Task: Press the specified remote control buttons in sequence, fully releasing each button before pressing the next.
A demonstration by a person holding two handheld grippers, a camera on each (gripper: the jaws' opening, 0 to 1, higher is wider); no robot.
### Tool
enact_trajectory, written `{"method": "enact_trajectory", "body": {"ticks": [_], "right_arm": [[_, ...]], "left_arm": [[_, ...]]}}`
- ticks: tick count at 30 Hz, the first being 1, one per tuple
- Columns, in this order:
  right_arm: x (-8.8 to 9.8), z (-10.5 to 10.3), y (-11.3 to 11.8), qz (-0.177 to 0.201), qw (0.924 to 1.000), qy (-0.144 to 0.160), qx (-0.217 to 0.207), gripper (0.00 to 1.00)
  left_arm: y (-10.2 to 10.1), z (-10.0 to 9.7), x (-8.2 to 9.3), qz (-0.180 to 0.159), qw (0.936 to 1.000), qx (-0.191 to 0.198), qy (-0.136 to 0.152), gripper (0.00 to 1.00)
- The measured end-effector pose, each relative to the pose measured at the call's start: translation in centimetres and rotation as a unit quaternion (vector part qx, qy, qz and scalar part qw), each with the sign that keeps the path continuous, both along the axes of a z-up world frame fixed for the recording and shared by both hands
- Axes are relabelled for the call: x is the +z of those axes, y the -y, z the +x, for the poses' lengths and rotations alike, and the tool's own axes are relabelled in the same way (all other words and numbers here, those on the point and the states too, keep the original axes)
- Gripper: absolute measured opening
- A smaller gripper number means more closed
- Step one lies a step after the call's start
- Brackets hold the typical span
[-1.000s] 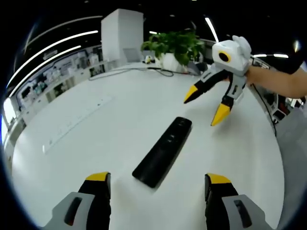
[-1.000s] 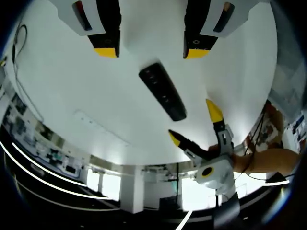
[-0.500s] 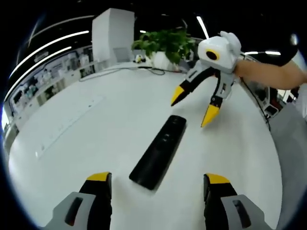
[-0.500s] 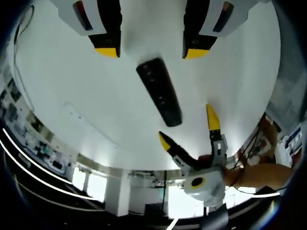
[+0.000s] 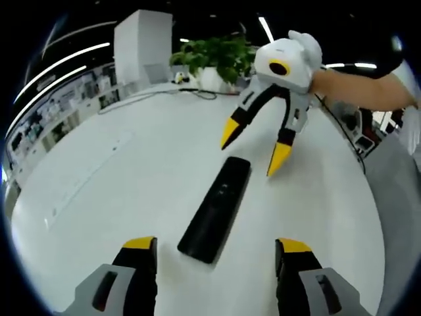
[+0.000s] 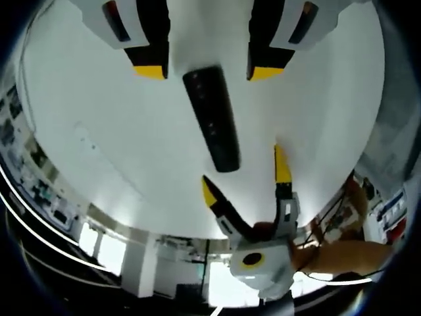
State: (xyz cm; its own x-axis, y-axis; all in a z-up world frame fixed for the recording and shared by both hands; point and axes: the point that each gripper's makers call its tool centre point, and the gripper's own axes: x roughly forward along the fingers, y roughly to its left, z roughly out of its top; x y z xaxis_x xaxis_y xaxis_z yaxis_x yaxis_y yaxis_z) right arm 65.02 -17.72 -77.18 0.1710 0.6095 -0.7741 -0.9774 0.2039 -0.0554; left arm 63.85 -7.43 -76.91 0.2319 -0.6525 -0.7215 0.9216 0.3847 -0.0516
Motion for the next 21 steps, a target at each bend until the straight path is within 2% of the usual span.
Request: {"method": "enact_trajectory", "body": {"ticks": [7, 14, 21], "right_arm": [[-0.4, 0.1, -0.5, -0.012, 0.9997, -0.006, 0.018, 0.44], [-0.4, -0.2, -0.9, -0.024, 0.9989, -0.009, 0.039, 0.42], [-0.5, -0.5, -1.2, -0.033, 0.9977, -0.016, 0.057, 0.38]], "left_arm": [[0.1, -0.2, -0.2, 0.008, 0.9998, -0.011, -0.012, 0.69], [0.4, -0.2, -0.1, 0.009, 0.9995, -0.027, -0.012, 0.62], [0.4, -0.2, -0.3, 0.016, 0.9991, -0.036, -0.014, 0.61]]}}
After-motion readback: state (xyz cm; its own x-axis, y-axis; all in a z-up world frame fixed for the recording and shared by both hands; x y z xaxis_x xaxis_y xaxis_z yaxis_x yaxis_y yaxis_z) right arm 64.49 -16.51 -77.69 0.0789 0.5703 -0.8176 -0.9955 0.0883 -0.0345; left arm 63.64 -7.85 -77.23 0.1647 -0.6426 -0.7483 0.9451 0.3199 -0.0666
